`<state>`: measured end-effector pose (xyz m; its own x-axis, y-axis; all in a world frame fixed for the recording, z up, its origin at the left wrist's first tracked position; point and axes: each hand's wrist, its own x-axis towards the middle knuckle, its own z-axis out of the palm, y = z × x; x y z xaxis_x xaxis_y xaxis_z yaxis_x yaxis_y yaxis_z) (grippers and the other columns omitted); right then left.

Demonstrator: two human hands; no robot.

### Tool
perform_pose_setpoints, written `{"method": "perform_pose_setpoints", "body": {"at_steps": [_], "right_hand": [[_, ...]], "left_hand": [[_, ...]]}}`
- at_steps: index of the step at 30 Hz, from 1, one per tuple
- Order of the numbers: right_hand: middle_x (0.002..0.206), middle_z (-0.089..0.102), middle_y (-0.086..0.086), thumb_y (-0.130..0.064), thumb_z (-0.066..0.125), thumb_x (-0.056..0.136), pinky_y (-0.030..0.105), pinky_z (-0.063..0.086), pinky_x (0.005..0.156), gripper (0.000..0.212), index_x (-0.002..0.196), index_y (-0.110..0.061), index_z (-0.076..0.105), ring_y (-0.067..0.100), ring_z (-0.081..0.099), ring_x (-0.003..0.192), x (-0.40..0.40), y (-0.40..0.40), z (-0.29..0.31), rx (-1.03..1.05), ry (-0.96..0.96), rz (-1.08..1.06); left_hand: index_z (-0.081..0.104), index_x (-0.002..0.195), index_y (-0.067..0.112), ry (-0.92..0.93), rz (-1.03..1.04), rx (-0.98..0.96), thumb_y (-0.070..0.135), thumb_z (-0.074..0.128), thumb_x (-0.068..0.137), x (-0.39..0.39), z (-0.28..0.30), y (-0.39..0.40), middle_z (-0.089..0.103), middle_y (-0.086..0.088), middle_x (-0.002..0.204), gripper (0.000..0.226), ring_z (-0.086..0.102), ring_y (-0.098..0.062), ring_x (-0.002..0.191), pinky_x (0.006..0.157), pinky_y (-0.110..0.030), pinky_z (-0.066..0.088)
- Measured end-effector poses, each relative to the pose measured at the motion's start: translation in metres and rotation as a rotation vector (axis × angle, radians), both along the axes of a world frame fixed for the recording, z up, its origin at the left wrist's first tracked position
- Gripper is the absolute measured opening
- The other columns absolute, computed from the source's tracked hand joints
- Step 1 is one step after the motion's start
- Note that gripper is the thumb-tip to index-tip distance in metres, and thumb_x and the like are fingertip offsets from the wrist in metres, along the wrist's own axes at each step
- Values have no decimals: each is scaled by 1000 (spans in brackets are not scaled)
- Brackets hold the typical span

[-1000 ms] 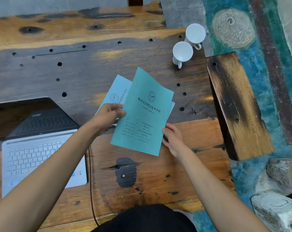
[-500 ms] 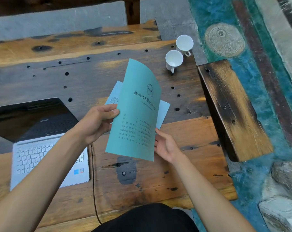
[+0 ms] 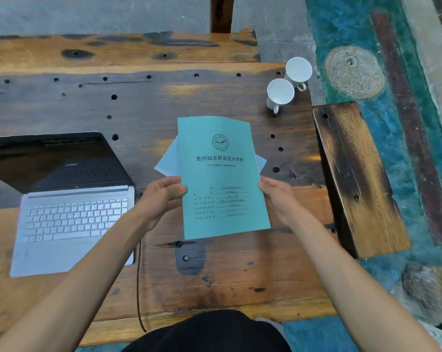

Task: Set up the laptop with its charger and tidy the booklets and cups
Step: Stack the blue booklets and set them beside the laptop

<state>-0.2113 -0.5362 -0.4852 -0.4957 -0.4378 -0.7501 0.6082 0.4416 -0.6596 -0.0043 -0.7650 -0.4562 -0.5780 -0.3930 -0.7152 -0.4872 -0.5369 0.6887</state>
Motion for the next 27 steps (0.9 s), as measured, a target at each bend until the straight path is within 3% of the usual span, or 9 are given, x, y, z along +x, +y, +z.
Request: {"method": "perform_pose_setpoints", "body": {"at_steps": [3,5,7,10,12,15,18,23,27], "right_hand": [[102,80,-5,-12,51,105,22,60,63,32,104,-27,79,13,77,89,-27,-20,3,91,110,90],[105,80,-1,-12,49,105,37,63,79,35,106,-25,81,23,76,96,-44,-39,1,146,202,188],[108,79,0,-12,45,105,40,59,91,37,117,-26,78,23,75,100,-58,-60,-2,187,286,298],[97,80,-7,-12,42,103,29,55,73,43,105,-33,79,10,74,80,-73,-90,-5,225,382,456],[92,80,-12,-11,40,102,30,55,71,47,100,-37,79,8,75,82,-80,-106,-9,240,415,535],[108,78,7,-9,38,101,44,56,90,44,111,-22,79,28,72,105,-86,-123,-21,265,430,592],[114,73,22,-8,36,101,45,54,83,39,111,-2,73,41,66,109,-89,-130,-37,296,419,622],[104,77,-4,-17,44,102,34,47,79,31,98,-23,74,21,66,99,-91,-132,-51,318,484,651],[121,70,-13,-20,52,102,30,43,98,31,126,-22,71,9,60,113,-97,-140,-56,310,516,650]], "left_hand": [[65,107,8,-71,68,22,-2,59,93,-6,-22,13,76,-6,99,18,71,-23,95,78,-31,58],[59,101,11,-120,114,20,-5,59,93,-11,-35,23,70,-7,95,17,68,-23,92,71,-28,57],[56,97,11,-151,151,24,-6,60,93,-17,-49,32,68,-9,96,18,67,-22,90,79,-32,57],[54,95,12,-184,211,73,-6,61,93,-26,-65,41,66,-9,97,19,67,-17,87,76,-27,57],[54,97,12,-205,233,89,-4,63,92,-29,-75,43,67,-11,102,19,68,-17,91,75,-24,55],[56,99,10,-252,236,67,-1,68,91,-30,-89,44,69,-14,110,18,69,-22,98,84,-29,57],[59,102,10,-294,207,40,4,72,89,-27,-98,41,70,-14,111,19,69,-25,105,94,-35,56],[63,110,10,-302,172,80,10,72,90,-21,-103,30,74,-11,110,22,69,-22,106,88,-29,56],[61,123,10,-310,361,8,17,71,92,-24,-100,8,71,-4,116,34,65,-12,106,91,-27,50]]}}
